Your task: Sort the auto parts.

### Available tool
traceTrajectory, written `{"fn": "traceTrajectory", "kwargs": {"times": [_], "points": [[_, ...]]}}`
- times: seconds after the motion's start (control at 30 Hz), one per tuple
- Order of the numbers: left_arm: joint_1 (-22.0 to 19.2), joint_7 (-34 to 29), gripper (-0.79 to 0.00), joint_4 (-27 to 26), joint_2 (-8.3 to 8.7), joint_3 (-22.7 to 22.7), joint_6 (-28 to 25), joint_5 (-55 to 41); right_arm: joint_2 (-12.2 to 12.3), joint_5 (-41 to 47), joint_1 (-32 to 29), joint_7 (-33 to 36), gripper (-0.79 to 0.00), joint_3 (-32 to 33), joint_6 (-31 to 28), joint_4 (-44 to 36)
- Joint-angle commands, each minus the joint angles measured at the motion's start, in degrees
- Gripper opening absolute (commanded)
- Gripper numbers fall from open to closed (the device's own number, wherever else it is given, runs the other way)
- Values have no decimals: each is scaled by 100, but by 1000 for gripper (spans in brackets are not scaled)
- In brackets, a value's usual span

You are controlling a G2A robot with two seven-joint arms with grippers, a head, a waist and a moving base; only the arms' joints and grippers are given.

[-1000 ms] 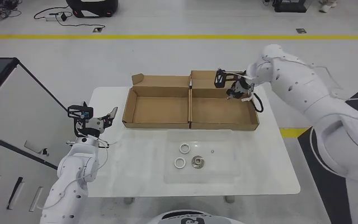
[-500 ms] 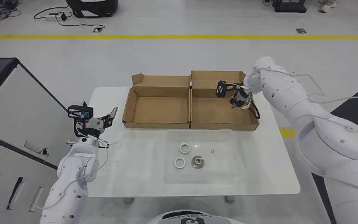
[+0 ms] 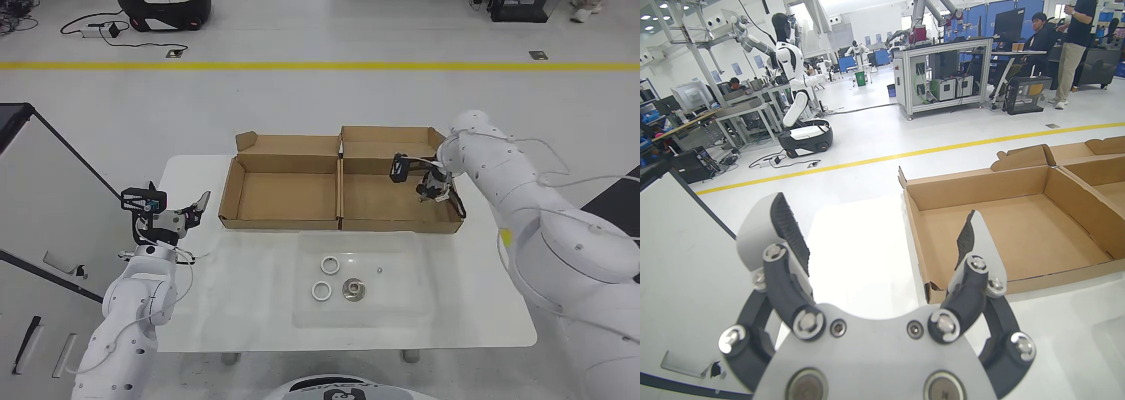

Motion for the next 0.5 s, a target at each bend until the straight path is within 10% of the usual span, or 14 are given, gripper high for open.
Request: {"fn": "traceTrajectory", "kwargs": {"times": [0.0, 0.47], "points": [[0, 0, 0, 0, 0, 0, 0, 0, -23, -36, 0, -1, -785, 0, 0, 31], [0, 0, 0, 0, 0, 0, 0, 0, -107, -90, -99, -2, -785, 0, 0, 160]]}}
